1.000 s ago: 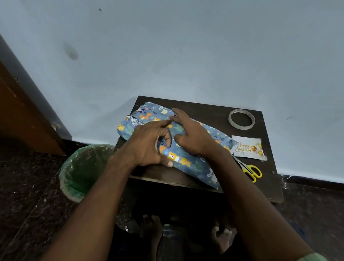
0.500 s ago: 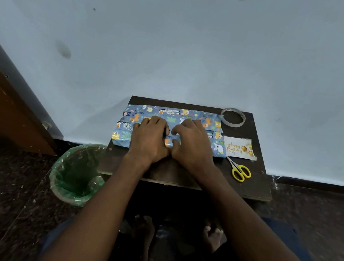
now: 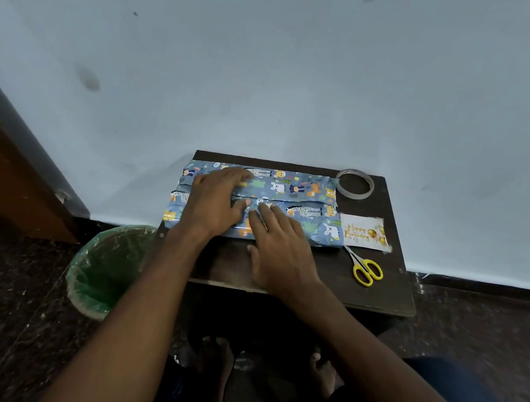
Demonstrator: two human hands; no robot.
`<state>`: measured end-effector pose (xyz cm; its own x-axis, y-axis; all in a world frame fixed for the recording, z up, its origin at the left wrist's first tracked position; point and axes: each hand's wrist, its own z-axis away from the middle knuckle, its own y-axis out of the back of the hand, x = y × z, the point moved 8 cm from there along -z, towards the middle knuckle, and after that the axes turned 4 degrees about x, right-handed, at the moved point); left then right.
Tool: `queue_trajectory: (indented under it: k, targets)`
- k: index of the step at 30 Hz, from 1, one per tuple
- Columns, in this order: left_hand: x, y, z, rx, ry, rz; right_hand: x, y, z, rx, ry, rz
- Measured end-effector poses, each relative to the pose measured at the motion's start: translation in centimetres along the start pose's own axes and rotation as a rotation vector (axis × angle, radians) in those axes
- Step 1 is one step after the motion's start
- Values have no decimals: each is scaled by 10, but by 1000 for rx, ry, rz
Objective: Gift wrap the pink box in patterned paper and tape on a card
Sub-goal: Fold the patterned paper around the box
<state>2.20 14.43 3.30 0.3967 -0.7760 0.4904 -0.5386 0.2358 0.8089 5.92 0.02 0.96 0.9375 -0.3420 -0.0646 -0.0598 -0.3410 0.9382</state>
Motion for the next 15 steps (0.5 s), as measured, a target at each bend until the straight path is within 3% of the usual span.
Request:
queue_trajectory:
  k: [6, 15]
  targets:
    - [5, 0, -11, 71, -109, -61, -6, -9, -3, -48, -19, 83]
    - [20, 10, -16, 186, -83, -139, -9, -18, -5, -34, -58, 94]
